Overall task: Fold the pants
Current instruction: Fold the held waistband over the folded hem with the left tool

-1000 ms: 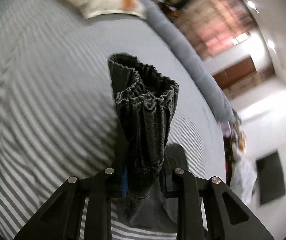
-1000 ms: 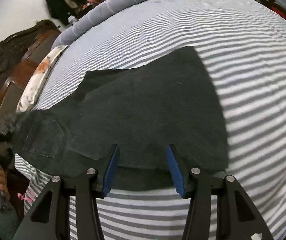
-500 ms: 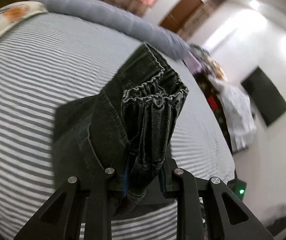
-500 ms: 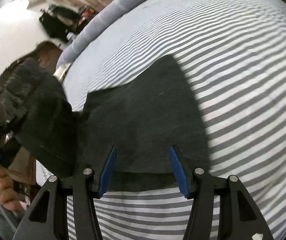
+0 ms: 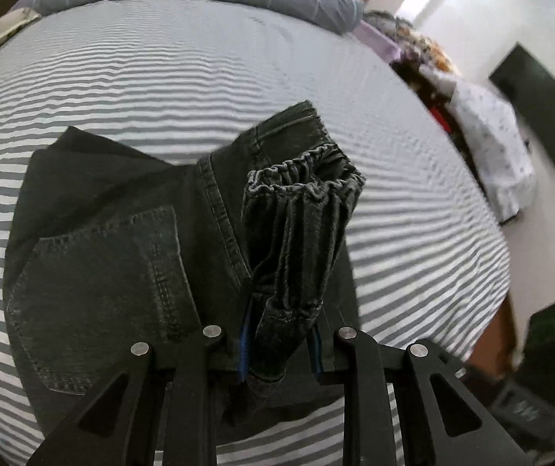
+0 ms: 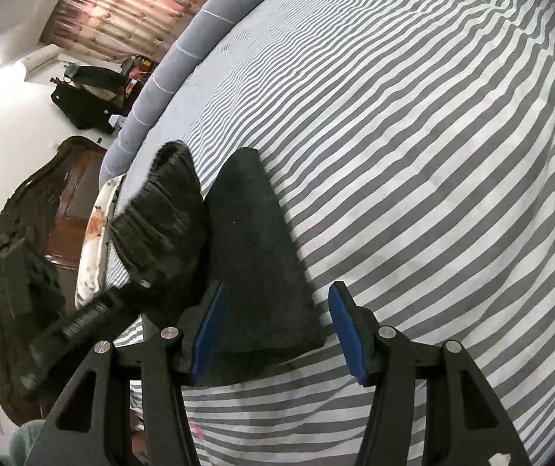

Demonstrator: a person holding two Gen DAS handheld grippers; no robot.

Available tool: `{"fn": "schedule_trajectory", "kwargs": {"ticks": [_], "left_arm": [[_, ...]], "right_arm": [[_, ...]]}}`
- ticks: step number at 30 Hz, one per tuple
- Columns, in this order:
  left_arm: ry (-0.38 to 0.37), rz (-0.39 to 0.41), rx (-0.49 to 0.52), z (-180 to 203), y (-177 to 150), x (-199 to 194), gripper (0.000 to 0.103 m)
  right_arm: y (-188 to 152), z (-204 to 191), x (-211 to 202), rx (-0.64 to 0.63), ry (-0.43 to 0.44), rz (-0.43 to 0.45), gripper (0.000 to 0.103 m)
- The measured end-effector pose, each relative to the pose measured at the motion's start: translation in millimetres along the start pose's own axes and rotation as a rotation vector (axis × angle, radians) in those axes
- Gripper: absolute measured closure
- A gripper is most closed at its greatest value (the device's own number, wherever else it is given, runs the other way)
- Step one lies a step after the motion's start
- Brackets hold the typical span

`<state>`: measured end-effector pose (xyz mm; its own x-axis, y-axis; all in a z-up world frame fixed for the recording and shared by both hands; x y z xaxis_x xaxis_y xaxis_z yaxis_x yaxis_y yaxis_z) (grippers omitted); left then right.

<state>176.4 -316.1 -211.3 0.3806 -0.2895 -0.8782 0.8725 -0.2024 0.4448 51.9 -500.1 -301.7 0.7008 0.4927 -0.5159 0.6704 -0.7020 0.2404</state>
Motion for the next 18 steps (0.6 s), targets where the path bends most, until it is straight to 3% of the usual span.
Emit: {"fn": "schedule_trajectory", "kwargs": {"ticks": [4,8,13,18], "left_arm": [[-0.012,-0.003,0.035,6,-13,3,0.068],[-0.089,0.009,0.078,18,-20,-11,0.053],[-0.1,0.016,0.079,4,-33,-33,0.049],[0.002,0.021,0.023,-44,-43,-37,0.048]], "right_arm": [[4,4,-1,0.012,0.012,0.009,0.05],[7,5,-4,0.018,0.012,0.021,0.05],[5,-6,-3,-0.014,0.01,0.016,0.05],[7,-35,12,-0.081,0.029,-0.016,0.05]]}}
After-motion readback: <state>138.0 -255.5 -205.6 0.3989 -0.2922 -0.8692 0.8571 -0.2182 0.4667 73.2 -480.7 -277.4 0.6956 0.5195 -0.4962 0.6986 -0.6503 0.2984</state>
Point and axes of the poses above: each gripper's, at about its wrist camera, not at the fingertips, and x roughly the way its jaws point, z to its right, y to its top, the point moved 7 cm from there along x, roughly the way its jaws point, and after that the axes turned 11 degrees about y, right-handed, at the moved point
